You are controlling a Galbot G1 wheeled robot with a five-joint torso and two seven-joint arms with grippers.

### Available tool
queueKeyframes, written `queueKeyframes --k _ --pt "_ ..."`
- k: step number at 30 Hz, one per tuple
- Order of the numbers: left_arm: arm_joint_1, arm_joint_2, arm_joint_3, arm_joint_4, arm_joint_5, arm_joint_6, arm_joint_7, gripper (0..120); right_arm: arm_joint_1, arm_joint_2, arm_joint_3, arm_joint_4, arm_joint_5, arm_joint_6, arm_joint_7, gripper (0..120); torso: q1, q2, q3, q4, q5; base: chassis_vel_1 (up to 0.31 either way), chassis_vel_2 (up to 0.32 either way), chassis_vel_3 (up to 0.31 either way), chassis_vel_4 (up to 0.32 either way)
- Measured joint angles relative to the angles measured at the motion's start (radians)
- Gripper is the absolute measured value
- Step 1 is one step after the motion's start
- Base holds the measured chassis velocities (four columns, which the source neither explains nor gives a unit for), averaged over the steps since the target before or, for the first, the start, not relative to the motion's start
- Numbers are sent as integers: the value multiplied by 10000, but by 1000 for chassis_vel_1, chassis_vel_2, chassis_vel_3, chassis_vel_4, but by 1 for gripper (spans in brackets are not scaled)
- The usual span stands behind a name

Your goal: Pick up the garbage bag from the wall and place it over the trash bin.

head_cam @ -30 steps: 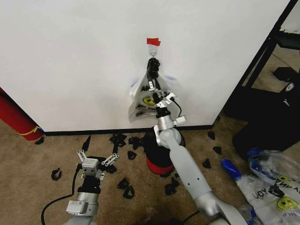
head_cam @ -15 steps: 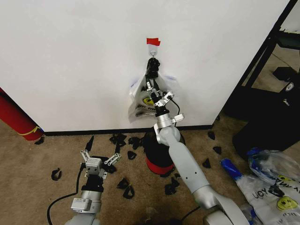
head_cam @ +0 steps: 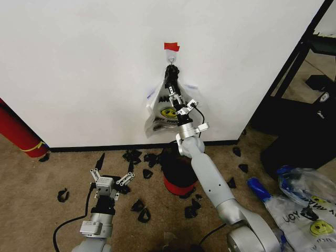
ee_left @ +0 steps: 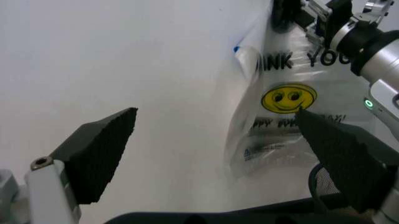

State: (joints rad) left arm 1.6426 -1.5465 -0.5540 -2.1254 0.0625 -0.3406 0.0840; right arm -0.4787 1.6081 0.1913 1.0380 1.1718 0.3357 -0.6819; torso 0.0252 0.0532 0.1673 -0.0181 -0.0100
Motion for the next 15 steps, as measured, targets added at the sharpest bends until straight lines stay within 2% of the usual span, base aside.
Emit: queueKeyframes --k 6,9,13,15 --pt "-6 53 41 19 20 -26 1 100 61 0 22 2 -118 5 15 27 0 0 0 0 0 0 0 0 0" --pt "-9 77 41 19 20 -28 2 100 26 0 23 28 -170 11 16 22 0 0 0 0 0 0 0 0 0" --pt "-34 124 54 52 18 -36 4 100 -85 0 18 62 -340 21 5 0 0 0 0 0 0 0 0 0 0" --pt "-41 132 69 76 17 -47 4 100 -91 0 28 60 -371 22 -22 0 0 0 0 0 0 0 0 0 0"
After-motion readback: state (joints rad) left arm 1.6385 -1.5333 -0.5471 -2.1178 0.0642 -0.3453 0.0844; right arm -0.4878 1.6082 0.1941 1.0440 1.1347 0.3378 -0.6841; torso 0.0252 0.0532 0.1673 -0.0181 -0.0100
